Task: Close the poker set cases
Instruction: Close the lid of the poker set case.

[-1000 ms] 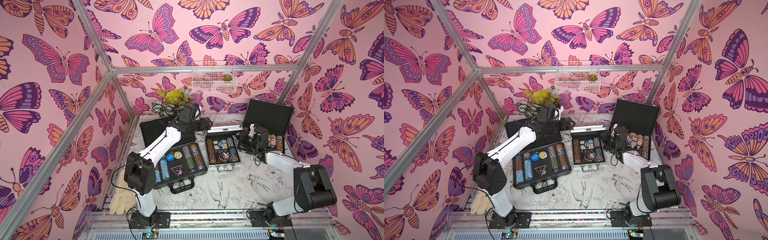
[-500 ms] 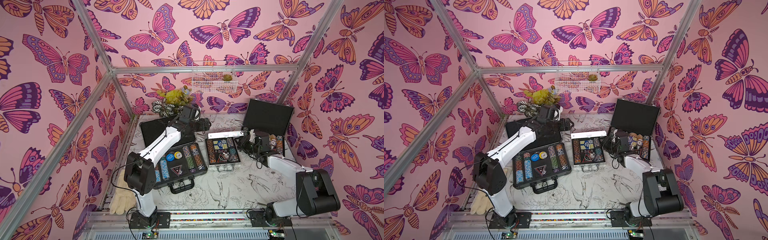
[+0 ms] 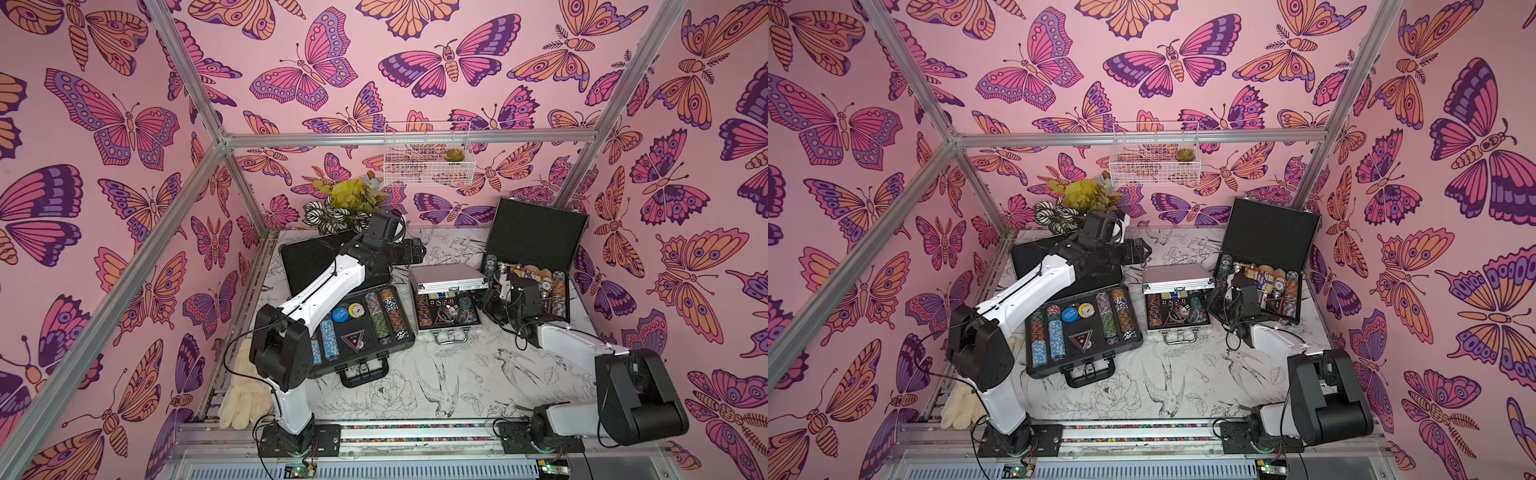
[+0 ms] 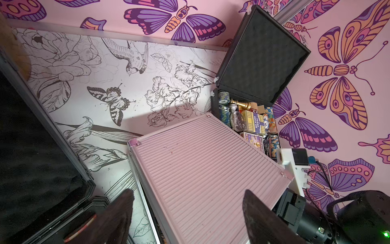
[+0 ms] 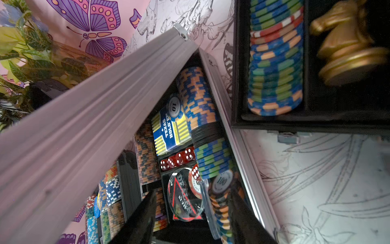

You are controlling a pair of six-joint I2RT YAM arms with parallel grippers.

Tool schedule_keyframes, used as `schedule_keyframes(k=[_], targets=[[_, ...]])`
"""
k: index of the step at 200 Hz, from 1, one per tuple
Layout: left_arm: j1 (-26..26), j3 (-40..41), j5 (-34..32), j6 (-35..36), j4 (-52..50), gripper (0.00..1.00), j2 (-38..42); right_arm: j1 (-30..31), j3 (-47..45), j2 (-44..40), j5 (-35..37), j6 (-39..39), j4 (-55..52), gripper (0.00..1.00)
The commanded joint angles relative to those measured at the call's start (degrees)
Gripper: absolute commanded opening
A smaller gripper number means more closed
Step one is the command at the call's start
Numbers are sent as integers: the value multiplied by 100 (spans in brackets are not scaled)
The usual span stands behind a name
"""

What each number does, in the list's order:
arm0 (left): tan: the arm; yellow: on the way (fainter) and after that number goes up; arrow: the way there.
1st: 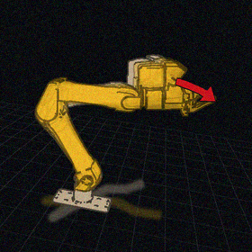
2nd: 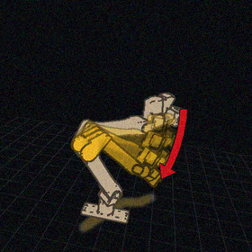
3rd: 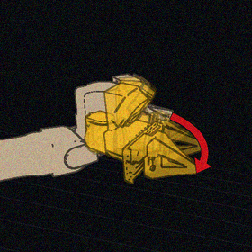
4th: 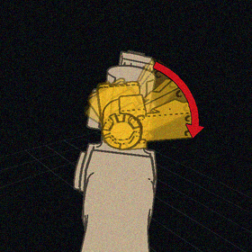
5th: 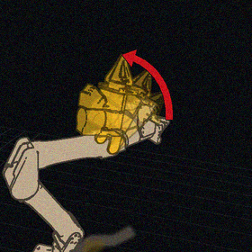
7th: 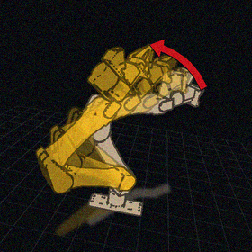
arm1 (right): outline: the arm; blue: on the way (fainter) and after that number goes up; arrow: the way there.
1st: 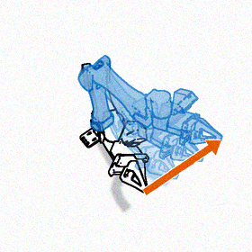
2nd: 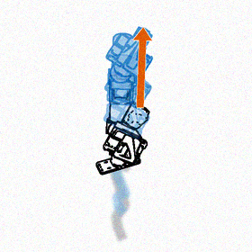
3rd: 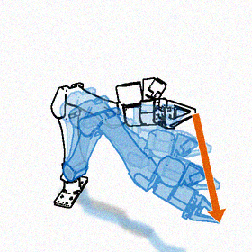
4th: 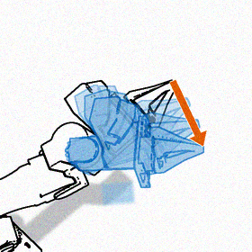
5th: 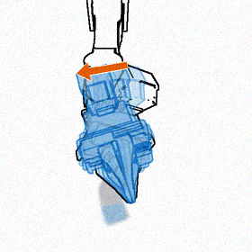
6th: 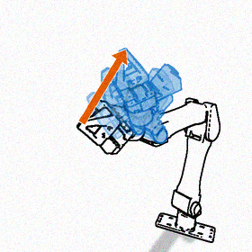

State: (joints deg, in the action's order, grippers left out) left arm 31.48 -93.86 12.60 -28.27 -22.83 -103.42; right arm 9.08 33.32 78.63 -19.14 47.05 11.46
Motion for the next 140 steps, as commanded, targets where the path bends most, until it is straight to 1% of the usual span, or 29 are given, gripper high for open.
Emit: schedule_keyframes(k=[1,76,140], targets=[[87,105,-108,137,-187,82,138,-22,-71,-144,-3,-192,-166,56],[322,166,-275,214,-266,82,88,-20,-380,-364,85,-519,-569,57],[480,226,-293,199,-265,82,50,-20,-580,-757,391,-772,-1105,58]])
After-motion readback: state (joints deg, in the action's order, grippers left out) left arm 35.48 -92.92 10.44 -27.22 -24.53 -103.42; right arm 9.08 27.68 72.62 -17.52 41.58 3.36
